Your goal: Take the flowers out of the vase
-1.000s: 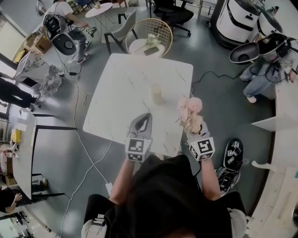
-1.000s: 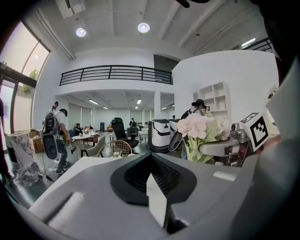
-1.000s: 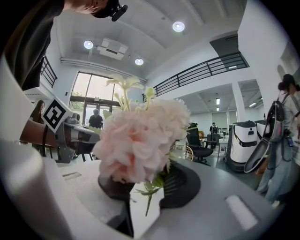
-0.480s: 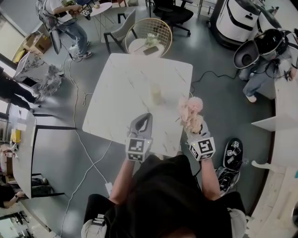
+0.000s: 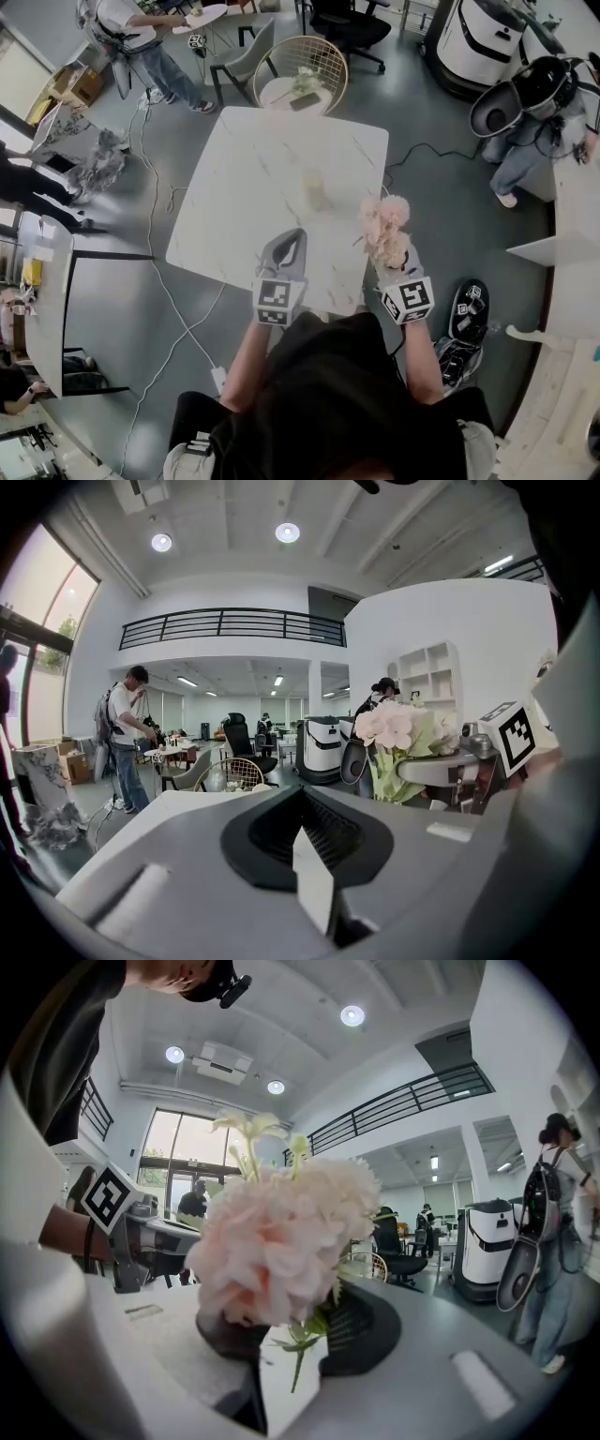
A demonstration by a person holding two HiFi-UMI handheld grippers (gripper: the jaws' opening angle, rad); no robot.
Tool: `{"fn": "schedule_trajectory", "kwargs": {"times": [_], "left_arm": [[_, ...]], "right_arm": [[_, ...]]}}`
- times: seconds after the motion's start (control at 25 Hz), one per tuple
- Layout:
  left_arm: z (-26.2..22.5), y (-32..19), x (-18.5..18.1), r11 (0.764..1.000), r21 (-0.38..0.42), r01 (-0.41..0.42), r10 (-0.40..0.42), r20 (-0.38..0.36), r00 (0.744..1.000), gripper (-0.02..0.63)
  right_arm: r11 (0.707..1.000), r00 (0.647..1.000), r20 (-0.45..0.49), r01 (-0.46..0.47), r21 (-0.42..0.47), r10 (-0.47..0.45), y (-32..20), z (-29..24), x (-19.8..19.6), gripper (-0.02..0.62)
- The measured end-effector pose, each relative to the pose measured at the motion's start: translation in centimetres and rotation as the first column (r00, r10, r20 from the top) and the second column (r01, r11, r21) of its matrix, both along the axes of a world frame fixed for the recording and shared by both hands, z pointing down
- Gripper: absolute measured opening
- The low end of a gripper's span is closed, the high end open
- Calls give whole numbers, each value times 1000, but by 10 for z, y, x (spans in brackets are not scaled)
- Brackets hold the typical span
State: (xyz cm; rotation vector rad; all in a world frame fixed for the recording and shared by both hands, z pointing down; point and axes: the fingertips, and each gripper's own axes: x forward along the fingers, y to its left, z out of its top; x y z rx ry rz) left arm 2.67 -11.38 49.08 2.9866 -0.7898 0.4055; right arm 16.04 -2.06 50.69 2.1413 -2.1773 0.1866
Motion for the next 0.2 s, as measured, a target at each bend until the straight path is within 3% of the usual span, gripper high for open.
{"fn": "schedule_trajectory", "kwargs": {"times": [0.2], "left_arm": [[-2,1,-1,1000,-3,3,-3,-2,1000,8]], "right_arm": [[1000,1000,0,6,2,-6,0,-3,-2,123]]}}
